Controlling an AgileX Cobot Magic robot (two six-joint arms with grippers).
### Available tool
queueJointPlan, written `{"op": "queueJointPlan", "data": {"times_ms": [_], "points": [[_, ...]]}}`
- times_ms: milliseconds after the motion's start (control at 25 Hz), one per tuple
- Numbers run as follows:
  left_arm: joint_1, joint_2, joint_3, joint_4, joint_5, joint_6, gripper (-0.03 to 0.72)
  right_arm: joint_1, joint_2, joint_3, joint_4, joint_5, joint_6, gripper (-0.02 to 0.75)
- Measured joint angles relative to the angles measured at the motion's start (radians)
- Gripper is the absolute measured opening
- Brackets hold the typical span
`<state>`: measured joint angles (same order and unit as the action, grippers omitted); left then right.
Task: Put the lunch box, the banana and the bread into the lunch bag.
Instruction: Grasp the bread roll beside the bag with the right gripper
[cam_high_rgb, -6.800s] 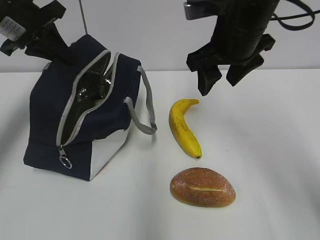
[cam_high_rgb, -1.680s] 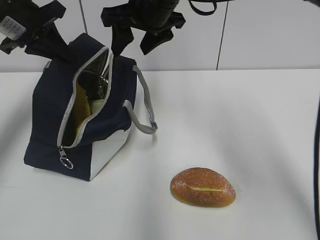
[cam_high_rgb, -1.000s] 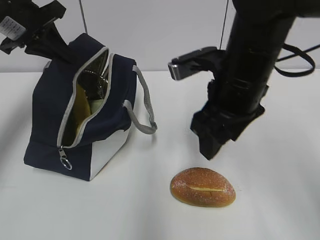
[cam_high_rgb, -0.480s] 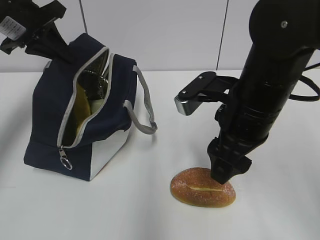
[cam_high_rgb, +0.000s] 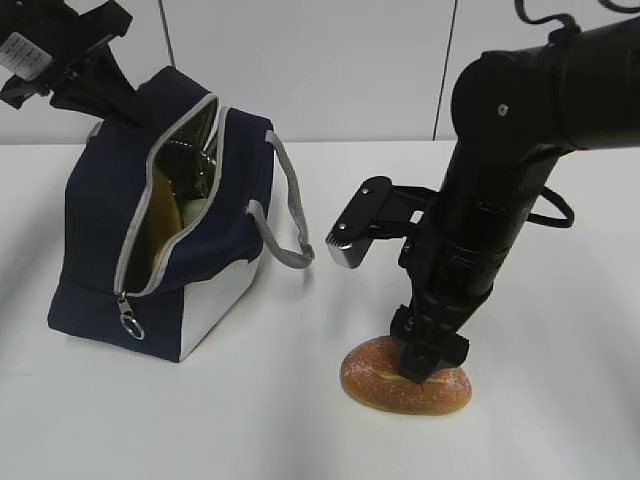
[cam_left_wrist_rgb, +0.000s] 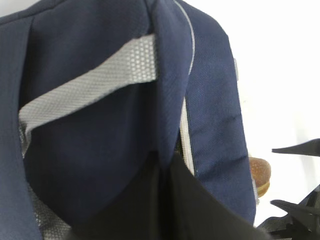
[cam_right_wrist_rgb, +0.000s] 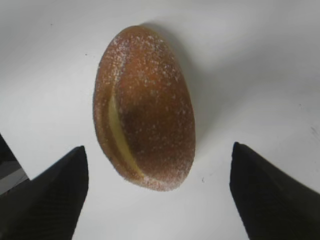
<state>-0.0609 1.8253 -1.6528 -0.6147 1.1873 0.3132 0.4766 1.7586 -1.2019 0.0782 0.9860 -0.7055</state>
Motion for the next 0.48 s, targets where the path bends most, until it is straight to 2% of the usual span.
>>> {"op": "queueJointPlan", "data": {"times_ms": [320,480], "points": [[0.0,0.0,0.0,0.0,0.0,0.0,-0.003,0.0,0.095,0.0,0.023,-0.055,-0.051,0.657],[0.0,0.0,0.0,0.0,0.0,0.0,-0.003,0.0,0.136,-0.007,0.059,-0.041,-0.075,0.606]]}}
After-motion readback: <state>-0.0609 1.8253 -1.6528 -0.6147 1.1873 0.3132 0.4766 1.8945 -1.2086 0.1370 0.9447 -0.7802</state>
